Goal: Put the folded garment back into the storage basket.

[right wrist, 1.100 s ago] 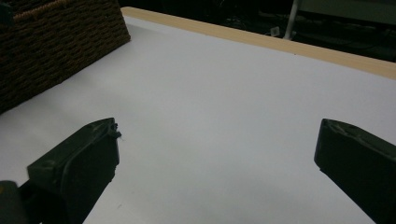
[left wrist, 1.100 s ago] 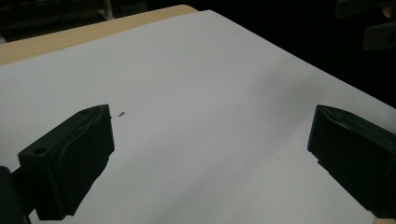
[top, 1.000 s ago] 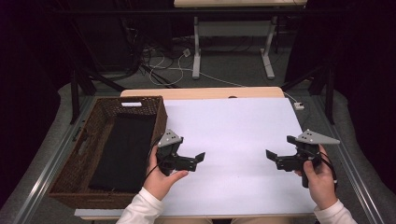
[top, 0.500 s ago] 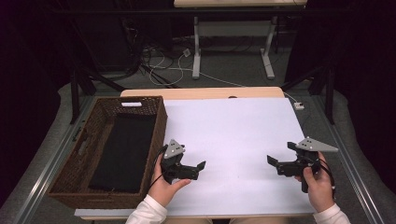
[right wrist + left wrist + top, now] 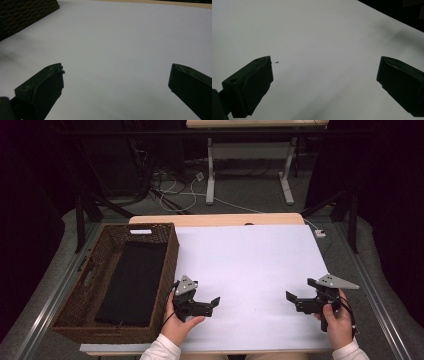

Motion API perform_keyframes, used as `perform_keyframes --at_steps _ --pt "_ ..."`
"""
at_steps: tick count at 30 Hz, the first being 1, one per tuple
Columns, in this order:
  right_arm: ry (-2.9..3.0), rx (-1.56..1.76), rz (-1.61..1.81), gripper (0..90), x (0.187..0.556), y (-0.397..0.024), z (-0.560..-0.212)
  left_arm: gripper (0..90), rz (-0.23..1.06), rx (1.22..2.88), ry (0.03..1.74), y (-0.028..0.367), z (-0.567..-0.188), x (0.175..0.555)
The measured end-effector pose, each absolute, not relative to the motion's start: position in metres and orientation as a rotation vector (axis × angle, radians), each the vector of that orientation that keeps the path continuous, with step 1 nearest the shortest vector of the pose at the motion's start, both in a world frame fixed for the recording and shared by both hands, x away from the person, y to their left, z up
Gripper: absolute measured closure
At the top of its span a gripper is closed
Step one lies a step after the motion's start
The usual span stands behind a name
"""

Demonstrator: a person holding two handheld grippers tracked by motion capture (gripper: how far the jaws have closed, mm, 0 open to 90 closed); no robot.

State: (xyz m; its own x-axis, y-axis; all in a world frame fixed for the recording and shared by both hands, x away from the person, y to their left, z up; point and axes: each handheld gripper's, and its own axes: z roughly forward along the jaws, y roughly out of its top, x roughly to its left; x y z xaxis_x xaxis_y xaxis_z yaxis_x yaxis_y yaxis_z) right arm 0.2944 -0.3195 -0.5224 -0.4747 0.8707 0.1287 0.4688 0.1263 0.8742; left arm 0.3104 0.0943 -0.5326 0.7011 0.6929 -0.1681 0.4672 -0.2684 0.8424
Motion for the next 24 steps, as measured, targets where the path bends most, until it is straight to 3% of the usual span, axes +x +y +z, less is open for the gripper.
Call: perform_keyframes --at_steps 24 --pt "1.998 1.381 1.244 0.0 0.306 -0.334 -0.541 0.6 0.308 1.930 0.933 0.094 -0.545 0.314"
